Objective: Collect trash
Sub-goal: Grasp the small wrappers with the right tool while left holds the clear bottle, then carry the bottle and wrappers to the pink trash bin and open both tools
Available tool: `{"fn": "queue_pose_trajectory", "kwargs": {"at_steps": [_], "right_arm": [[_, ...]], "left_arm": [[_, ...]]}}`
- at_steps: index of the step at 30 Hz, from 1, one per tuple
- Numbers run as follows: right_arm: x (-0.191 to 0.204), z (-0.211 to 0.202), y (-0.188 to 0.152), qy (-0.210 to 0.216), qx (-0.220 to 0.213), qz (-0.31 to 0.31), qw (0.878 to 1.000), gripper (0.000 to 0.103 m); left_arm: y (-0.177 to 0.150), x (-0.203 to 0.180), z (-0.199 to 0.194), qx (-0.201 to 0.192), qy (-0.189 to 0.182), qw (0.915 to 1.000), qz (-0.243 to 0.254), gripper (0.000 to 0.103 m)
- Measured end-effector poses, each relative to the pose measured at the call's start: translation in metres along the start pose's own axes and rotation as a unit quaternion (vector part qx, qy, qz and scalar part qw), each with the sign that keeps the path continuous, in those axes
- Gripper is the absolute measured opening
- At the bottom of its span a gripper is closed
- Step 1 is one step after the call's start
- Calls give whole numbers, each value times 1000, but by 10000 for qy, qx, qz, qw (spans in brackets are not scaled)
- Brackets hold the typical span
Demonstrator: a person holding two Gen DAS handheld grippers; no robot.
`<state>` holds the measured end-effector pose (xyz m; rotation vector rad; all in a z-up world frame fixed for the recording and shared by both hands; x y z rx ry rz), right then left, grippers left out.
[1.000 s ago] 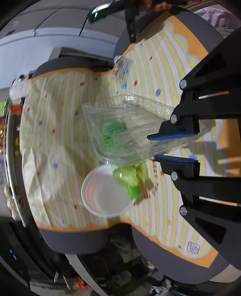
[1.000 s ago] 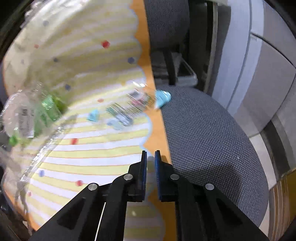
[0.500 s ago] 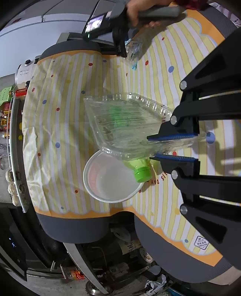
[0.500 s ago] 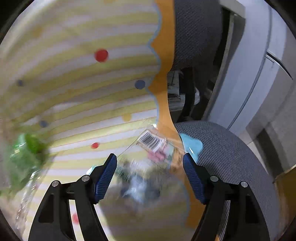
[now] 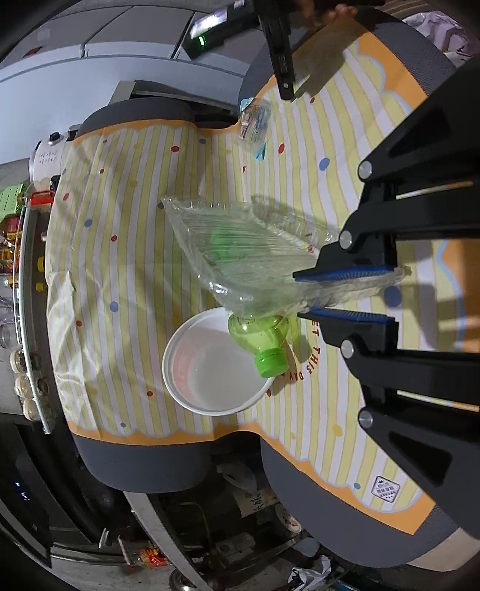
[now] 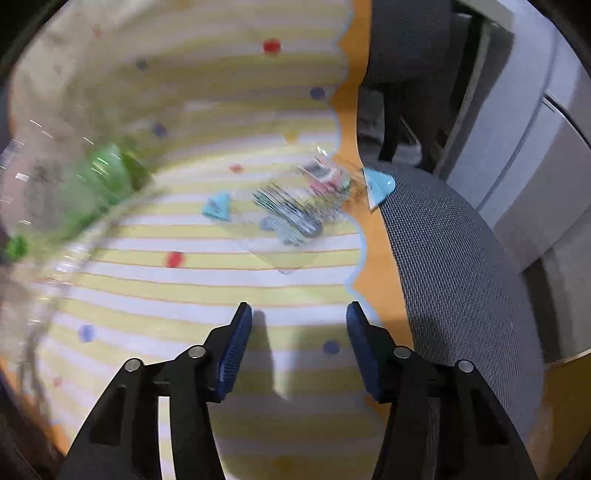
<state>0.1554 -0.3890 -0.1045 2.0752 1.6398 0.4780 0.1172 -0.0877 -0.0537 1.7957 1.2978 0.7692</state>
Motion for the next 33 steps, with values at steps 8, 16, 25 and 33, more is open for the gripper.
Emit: {"fn": "queue_pose_trajectory", "kwargs": {"at_steps": [8,16,25,33], "right_arm": [[1,27,32,436,-130,1526,9872,88],[15,55,59,-387,-132,1648,9855,20],[-8,-24,35,1222,-1213,1889,9668,0],[-37,-110,-29,1252,-1726,1736,9615,0]], "left_arm": [[1,8,4,9,17,10000,-91,13],[2,15,7,43,-253,9995,-183,13],[0,5,-7,28,-471,9987,-195,13],[1,-30,-36,-110,-943,9954,-108,11]]}}
Point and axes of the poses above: each gripper's, at about its wrist camera, not at the fingertips, and z roughly the way its jaws point, x to its left, y to its top, the point moved 4 cm from there along z, roughly the way its jaws point, and after that the axes turned 5 degrees about -y, right-handed, at the moved point
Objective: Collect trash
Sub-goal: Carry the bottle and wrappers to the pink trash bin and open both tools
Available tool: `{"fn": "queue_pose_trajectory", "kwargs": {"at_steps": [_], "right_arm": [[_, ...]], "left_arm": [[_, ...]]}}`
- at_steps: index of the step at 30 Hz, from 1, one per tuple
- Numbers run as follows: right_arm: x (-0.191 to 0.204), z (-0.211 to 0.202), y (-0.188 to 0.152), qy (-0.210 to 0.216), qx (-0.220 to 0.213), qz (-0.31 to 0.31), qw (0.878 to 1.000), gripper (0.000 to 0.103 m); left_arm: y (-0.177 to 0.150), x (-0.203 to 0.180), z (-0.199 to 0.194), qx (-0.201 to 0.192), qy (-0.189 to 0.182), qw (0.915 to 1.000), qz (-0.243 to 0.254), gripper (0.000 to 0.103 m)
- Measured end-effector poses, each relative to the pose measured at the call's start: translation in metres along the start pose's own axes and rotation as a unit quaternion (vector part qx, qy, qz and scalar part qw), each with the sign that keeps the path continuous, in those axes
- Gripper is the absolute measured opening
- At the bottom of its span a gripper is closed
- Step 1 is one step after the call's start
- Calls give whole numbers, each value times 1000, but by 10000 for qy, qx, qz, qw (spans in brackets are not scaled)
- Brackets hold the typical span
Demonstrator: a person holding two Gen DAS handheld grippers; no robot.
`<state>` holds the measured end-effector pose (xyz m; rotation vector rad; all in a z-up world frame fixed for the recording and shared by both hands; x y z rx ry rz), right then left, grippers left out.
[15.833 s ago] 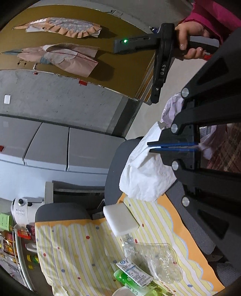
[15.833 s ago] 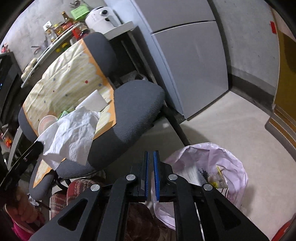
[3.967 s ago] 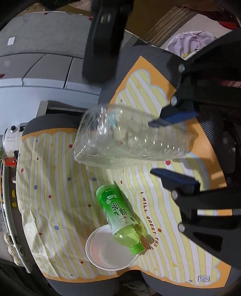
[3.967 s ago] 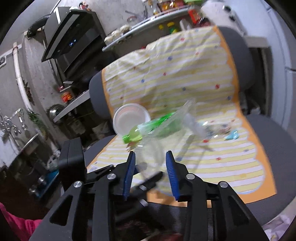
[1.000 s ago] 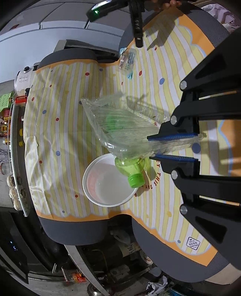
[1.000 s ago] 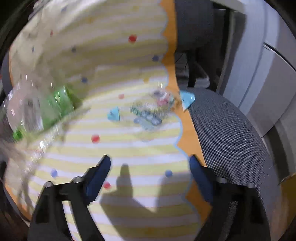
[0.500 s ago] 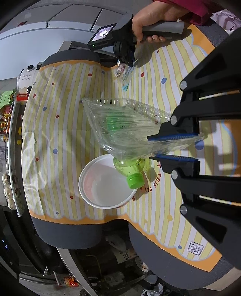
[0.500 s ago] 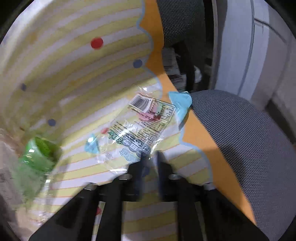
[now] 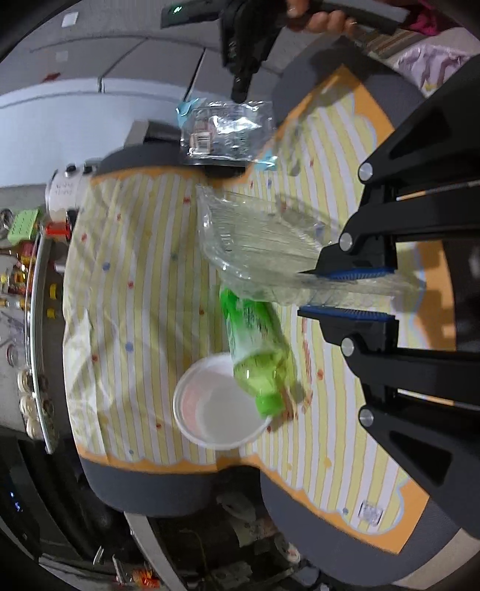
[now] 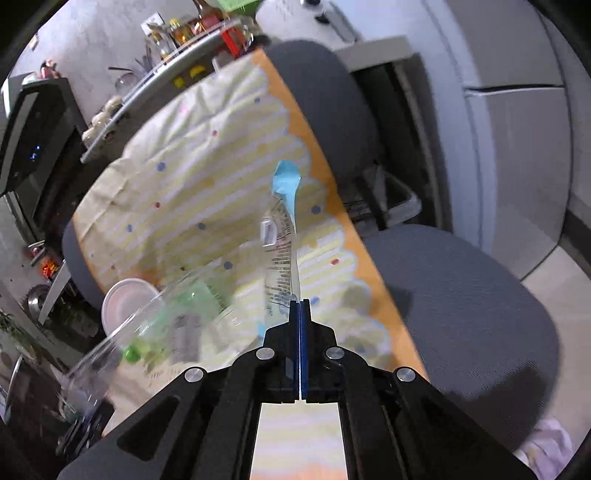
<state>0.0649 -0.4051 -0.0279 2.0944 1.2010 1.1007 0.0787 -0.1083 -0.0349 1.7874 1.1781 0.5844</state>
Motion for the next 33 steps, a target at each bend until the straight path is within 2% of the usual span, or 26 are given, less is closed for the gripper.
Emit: {"fn": "queue_pose_trajectory", "kwargs": {"at_steps": [6,12,18,23,26,30,33], "right_arm": [[-23,-54,-34,-186,-95,-68,9998,0],[-47,-117,-61,-449,-332,-22,9984,0],[-82,-169,-86,-1117,-330,61,9932,1],[-116,-195,-104,-1694,-183,219,9851,1],[-130,-206,-114,-1889,-183,300,9814,1],[-134,-215,-125,-2275,-237,120,9734,1],[-138,-211,-134,-2467,-83,-2,9691,1]], "left_arm": [[-3,-30,-12,12,-319,9995,-24,11],[3,-60,-34,-154,-560,9982,157,11],[5,-98,-44,-232,-1040,9936,369,11],[-2,-128,-42,-167,-1449,9881,495,11],[-7,-144,-41,-155,-1675,9843,540,11],[-22,-169,-41,-36,-1984,9778,677,11],[-31,-183,-43,18,-2099,9743,820,11]]}}
Point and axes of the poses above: each gripper's, at about its wrist camera, not at the fingertips, and z roughly the way its jaws point, x to its left, y to its top, the point moved 4 cm from there along z, roughly the way its jaws point, and after that the axes turned 5 degrees about -y, right-handed, at the moved point
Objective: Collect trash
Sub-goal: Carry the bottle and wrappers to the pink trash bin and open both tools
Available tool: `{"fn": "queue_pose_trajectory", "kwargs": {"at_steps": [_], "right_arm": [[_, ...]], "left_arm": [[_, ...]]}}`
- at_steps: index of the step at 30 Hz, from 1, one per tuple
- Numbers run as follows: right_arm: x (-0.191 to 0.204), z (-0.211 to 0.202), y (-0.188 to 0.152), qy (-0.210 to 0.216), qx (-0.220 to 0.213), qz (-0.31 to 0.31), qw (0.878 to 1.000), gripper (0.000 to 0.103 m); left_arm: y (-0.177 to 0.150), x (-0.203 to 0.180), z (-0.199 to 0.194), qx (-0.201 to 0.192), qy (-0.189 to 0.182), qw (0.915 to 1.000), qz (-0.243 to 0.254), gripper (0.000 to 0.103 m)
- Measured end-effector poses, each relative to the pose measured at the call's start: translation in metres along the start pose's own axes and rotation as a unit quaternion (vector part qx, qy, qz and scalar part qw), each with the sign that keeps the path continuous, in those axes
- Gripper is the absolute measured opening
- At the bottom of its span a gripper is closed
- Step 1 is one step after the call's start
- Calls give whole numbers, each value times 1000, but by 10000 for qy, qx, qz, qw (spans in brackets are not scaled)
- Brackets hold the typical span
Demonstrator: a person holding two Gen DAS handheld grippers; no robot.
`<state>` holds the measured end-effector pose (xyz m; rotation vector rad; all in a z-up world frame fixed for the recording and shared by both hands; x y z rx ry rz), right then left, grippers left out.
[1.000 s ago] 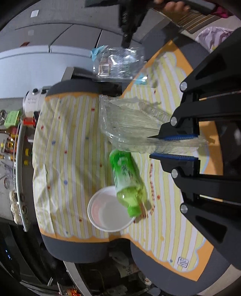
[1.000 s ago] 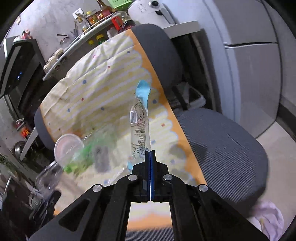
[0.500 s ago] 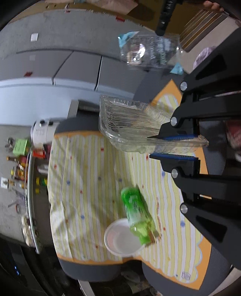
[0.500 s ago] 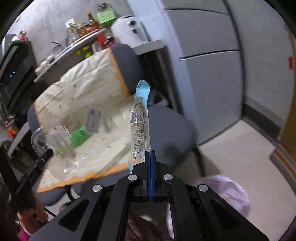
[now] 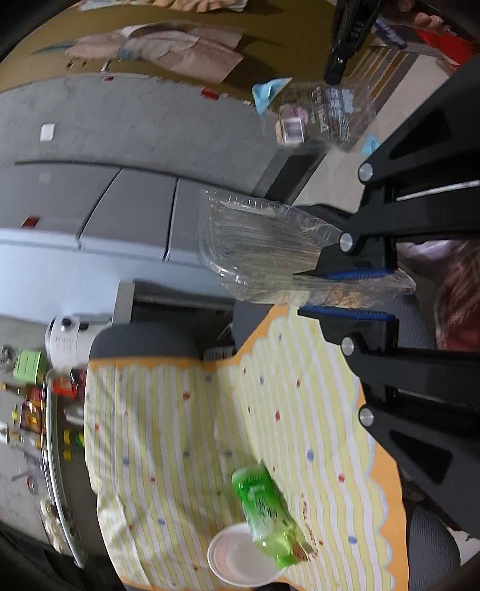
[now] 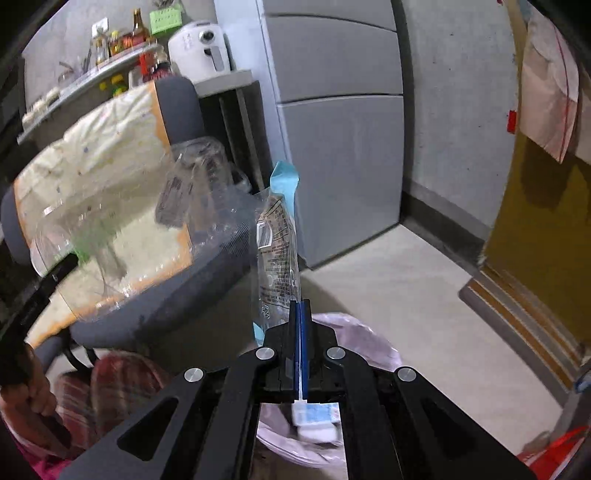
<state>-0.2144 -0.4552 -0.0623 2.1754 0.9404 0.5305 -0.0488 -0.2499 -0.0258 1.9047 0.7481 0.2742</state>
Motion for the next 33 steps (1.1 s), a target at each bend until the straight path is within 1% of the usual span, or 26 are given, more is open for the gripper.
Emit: {"fn": "queue_pose_trajectory", "kwargs": {"at_steps": [3,6,7,8,9,10,11,12,13,17,19,20,22,24,29,33], "right_arm": [[-3,14,-10,-152,275,-58,9995,1],[-7,38,-23,-245,703,-28,9972,2],[-8,44,-26,-278,790,-22,9965,6],[-9,52,-31,-336,959,-58,9948,6],[-9,56,-34,-337,1041,-75,9940,6],[-9,61,-37,-296,1116,-44,9933,11],[-10,64,-39,-291,1163,-11,9928,17],[-11,65,-40,-306,1164,12,9927,20],[-12,64,-40,-302,1135,30,9931,24],[-14,51,-28,-273,822,107,9962,28],[-16,42,-21,-246,634,192,9975,30],[-17,38,-18,-218,538,240,9980,32],[-20,30,-10,-210,338,340,9986,35],[-22,23,-6,-216,196,400,9988,35],[-26,9,1,-277,-41,509,9983,36],[-29,8,1,-274,-46,558,9981,37]], "left_arm": [[-3,-5,1,35,-52,10000,30,11],[-2,-4,-1,33,-41,10000,32,11],[-2,-3,-2,35,-37,10000,19,11],[-2,-2,-2,47,-45,10000,8,11],[-2,-1,-2,54,-40,10000,3,11],[-2,-1,-1,62,-43,10000,1,11],[-3,0,-2,72,-47,10000,1,11],[-3,0,-2,77,-47,10000,1,11],[-3,1,-1,96,-55,9999,7,11],[-7,-3,1,251,-158,9995,84,11],[-10,-7,1,351,-300,9988,165,11],[-12,-10,1,406,-373,9982,218,11],[-16,-17,4,617,-646,9956,297,11],[-22,-23,9,904,-915,9911,338,11],[-39,-40,26,1473,-1196,9801,576,11],[-48,-53,39,1741,-1347,9727,741,11]]}}
Point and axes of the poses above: each gripper's, at about its wrist camera, not at the fingertips, and z roughly the way its jaws point, x to its left, y to its top, the point moved 4 cm from there along z, roughly the way its jaws point, and after that the axes turned 5 degrees about -y, right-handed, at the moved point
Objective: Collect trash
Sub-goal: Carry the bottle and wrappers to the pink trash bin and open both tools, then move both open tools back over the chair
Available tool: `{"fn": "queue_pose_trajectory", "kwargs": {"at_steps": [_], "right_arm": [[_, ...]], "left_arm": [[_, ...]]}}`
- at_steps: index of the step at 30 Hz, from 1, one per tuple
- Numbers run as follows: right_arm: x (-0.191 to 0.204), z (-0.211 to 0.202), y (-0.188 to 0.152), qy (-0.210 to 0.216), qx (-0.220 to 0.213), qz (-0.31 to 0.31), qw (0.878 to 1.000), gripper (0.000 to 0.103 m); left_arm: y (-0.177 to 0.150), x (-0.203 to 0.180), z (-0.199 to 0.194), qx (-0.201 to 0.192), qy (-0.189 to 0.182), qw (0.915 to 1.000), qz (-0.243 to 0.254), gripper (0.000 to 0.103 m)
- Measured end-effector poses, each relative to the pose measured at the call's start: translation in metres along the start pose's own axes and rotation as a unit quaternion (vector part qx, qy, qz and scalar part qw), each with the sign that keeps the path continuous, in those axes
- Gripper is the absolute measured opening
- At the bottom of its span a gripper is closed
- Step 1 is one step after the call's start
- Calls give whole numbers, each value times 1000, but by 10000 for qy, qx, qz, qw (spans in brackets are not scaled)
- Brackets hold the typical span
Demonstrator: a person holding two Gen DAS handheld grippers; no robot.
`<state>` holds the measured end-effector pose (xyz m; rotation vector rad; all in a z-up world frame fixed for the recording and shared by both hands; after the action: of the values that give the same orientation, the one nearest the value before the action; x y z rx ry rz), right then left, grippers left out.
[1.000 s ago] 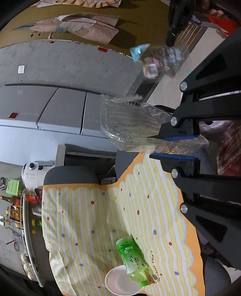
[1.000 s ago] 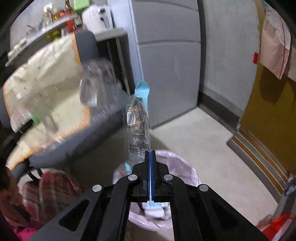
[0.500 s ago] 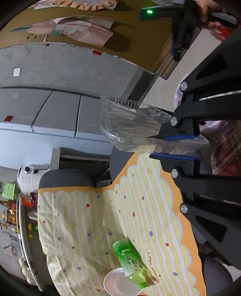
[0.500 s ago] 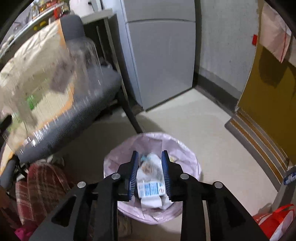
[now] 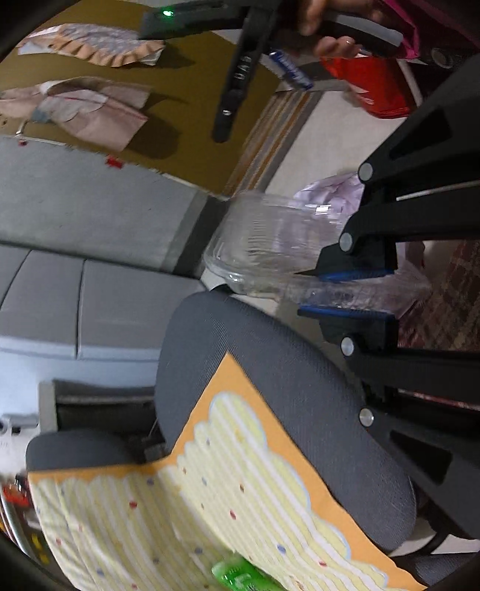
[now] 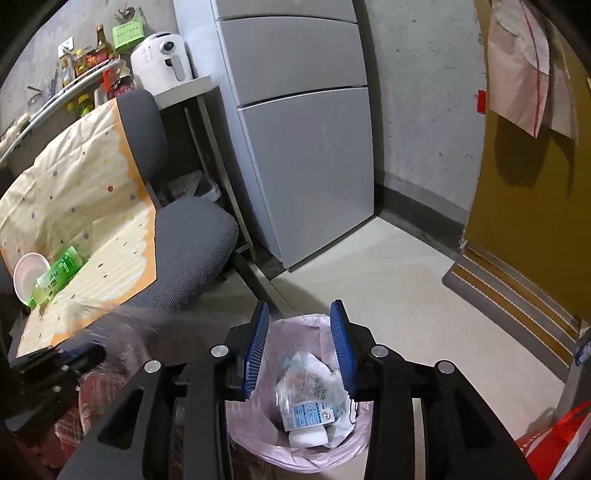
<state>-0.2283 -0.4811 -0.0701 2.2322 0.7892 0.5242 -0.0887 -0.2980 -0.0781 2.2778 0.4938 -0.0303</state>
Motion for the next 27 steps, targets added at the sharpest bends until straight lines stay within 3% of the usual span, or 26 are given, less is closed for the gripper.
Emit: {"fn": "queue_pose_trajectory", "kwargs": {"at_steps": [3,5,6,15,27], "right_arm": [[-4,4,1,19,24,36,10000,37],[-4,5,0,32,42,54,10000,37],[-4,6,0,37,57,54,10000,37],[3,7,1,100,92,-37,9999,37],[28,4,0,257,120,-330,9991,37]], "left_arm": [[4,-1,13,82,-55,10000,-4,13],[7,0,21,103,-117,9999,-53,32],[7,1,25,133,-110,9998,-91,51],[8,15,15,-71,63,9997,-230,53],[14,33,-21,-530,428,9971,-345,66]]}}
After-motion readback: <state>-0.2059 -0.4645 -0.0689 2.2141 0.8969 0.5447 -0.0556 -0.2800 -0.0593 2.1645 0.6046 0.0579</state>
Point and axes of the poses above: each gripper's, at about its wrist camera, not at the fingertips, and z roughly the way its jaws point, x to its left, y to its top, the point moved 4 cm from there along z, roughly the way its jaws point, and after that the axes turned 5 degrees about -y, right-handed, at the moved point
